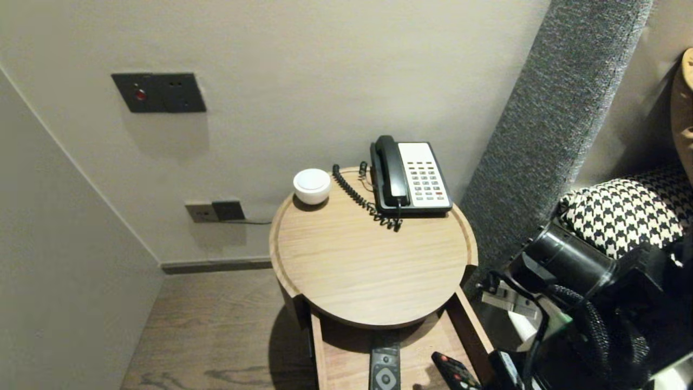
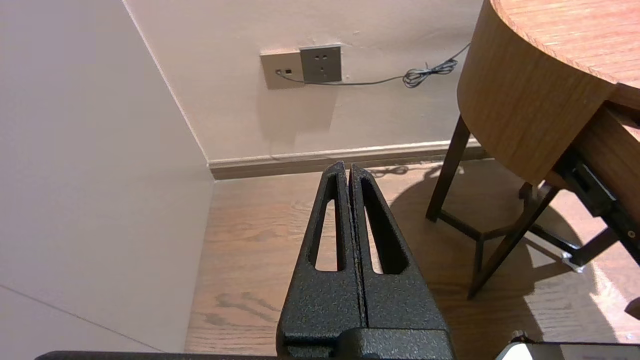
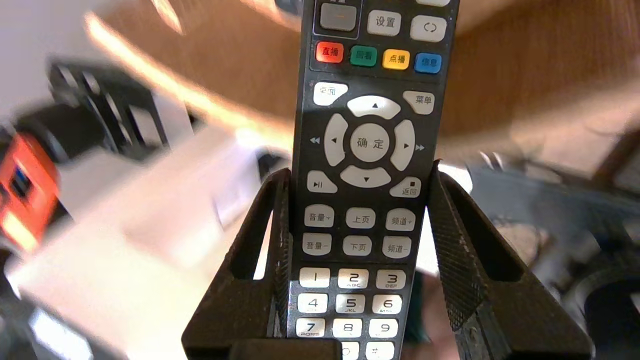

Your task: Take the remote control out of the drawer one by one and place them on the table

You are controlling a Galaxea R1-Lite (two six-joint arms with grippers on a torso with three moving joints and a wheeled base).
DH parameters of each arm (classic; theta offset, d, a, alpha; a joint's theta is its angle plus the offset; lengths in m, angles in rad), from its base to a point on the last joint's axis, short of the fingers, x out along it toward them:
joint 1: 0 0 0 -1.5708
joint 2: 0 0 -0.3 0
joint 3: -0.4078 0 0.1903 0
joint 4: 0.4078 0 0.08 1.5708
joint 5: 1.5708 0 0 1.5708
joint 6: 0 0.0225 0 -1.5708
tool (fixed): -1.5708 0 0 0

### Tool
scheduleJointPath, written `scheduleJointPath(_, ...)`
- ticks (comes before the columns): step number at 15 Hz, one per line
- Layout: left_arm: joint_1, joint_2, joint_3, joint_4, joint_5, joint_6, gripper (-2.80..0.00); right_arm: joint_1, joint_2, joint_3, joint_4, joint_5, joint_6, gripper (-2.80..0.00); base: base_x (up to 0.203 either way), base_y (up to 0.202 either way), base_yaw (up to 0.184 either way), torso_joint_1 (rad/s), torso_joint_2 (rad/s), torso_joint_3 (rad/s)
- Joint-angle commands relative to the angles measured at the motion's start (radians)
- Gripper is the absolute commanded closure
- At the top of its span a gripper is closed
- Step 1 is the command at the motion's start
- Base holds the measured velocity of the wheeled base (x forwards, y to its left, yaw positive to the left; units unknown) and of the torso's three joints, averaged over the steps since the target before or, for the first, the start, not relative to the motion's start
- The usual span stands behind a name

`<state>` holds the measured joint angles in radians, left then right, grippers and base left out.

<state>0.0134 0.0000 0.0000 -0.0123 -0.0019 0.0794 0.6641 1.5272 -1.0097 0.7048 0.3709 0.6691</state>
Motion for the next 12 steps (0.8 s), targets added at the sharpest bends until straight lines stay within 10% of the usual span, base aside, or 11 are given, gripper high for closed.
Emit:
scheduleJointPath(1, 0.0, -0.002, 0.0, 0.0, 0.0, 0.0, 0.0, 0.008, -0.095, 0.003, 0.061, 0.014, -0.018, 0.0, 0.0, 0.0, 0.0, 0.0, 0.0, 0.0)
scheduleJointPath(7, 0.0, -0.003, 0.0, 0.0, 0.0, 0.0, 0.0, -0.002, -0.247, -0.012, 0.167, 0.076, -0.106, 0.0, 0.0, 0.0, 0.0, 0.0, 0.0, 0.0)
scheduleJointPath(12, 0.0, -0.002, 0.0, 0.0, 0.0, 0.0, 0.0, -0.013, -0.231, -0.184, 0.145, -0.09, -0.141, 0.0, 0.0, 0.0, 0.0, 0.0, 0.0, 0.0)
